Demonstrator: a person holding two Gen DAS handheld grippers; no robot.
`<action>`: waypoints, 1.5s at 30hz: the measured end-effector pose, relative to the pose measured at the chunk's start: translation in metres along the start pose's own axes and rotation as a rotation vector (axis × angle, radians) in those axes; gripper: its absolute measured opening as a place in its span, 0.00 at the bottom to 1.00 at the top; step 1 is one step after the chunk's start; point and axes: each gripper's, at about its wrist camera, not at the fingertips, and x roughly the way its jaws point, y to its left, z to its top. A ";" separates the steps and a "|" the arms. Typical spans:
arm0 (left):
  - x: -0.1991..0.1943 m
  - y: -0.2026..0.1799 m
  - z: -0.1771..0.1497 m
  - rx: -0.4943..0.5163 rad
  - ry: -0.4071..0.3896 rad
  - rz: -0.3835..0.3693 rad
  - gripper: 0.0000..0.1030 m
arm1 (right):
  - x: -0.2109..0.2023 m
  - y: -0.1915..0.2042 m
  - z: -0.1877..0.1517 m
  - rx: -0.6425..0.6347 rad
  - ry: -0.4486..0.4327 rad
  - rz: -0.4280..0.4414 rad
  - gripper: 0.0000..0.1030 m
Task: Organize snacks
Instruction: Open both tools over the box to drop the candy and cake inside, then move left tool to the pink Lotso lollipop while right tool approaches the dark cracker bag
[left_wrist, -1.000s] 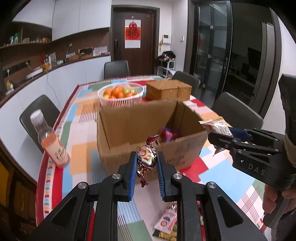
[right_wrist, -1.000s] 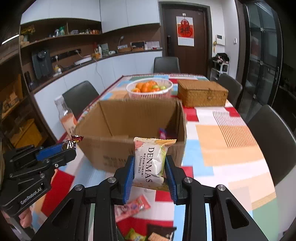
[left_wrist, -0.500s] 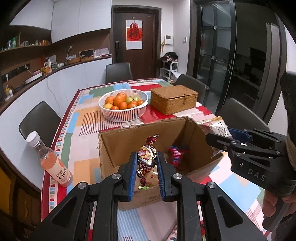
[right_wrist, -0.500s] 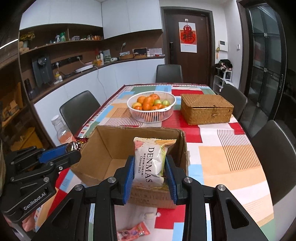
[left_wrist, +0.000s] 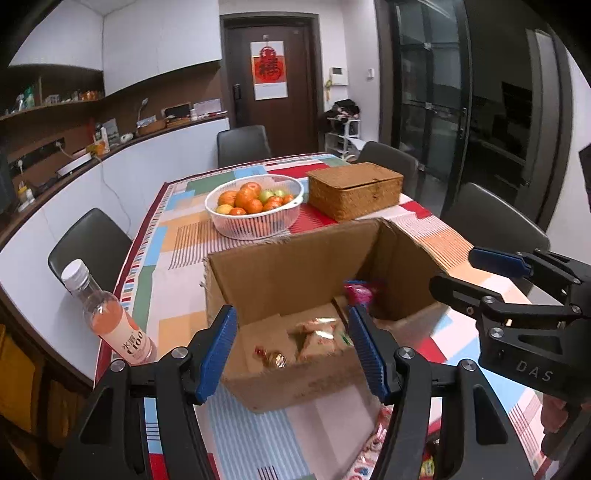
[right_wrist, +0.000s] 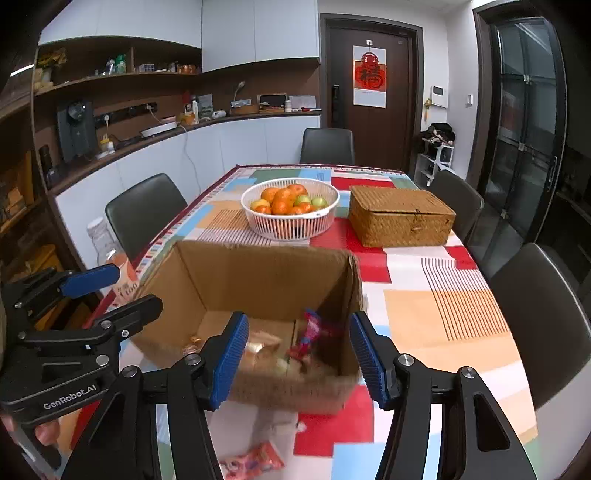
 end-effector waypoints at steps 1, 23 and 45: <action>-0.003 -0.002 -0.003 0.006 -0.002 -0.002 0.60 | -0.004 0.000 -0.004 0.004 0.002 0.002 0.56; -0.013 -0.053 -0.071 0.172 0.096 -0.107 0.60 | -0.024 -0.011 -0.101 0.055 0.180 -0.001 0.56; 0.053 -0.072 -0.131 0.255 0.311 -0.190 0.60 | 0.017 -0.015 -0.178 0.138 0.439 0.009 0.56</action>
